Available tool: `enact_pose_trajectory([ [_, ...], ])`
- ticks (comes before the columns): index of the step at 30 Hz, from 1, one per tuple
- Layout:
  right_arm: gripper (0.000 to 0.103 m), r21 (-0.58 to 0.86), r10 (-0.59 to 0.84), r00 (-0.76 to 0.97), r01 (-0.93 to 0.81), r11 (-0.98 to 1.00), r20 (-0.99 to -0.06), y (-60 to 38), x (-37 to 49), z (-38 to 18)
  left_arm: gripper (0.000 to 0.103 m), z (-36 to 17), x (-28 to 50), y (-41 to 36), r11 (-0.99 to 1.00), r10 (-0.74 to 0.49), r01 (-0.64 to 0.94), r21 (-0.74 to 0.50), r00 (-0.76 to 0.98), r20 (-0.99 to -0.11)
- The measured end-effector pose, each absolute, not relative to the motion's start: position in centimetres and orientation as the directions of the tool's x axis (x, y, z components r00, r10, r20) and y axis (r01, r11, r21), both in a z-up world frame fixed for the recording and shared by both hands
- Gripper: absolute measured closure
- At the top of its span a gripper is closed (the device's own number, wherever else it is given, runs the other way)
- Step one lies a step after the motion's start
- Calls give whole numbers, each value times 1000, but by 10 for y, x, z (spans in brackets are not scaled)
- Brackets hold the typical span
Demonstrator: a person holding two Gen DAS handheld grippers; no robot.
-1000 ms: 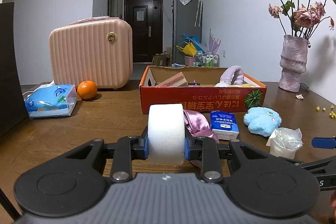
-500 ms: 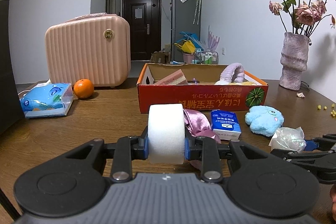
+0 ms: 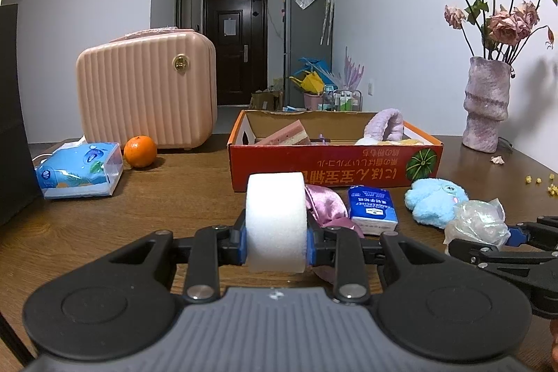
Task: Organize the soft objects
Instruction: 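Carry the foam roll in left tool and plastic bag in right tool toward the box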
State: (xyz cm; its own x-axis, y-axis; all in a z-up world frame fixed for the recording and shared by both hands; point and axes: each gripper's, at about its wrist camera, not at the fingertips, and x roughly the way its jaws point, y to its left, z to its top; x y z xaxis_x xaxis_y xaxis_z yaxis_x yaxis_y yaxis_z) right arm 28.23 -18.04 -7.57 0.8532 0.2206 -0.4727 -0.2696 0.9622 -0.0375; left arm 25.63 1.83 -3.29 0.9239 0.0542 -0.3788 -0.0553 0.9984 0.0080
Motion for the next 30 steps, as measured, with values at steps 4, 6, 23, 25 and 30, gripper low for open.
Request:
enact_pose_trajectory([
  [4,64,-28,238,863,-279,960,-445,-174,276,-71,73,-32,255,18,998,60,-60,10,928,-368],
  [6,64,-24,245,869,-282,959,-431,-170,272,-69,73,-31,254,18,998,60,-62,5,929,-365],
  [23,64,-10,276,899,-297,955,-341,-149,264,-51,73,-17,252,17,996,56,-75,-42,937,-345],
  [25,64,-11,277,899,-298,955,-340,-149,267,-50,73,-15,254,17,996,57,-77,-45,937,-345],
  [30,64,-19,273,910,-293,956,-312,-149,270,-43,73,-9,260,16,996,57,-77,-47,940,-336],
])
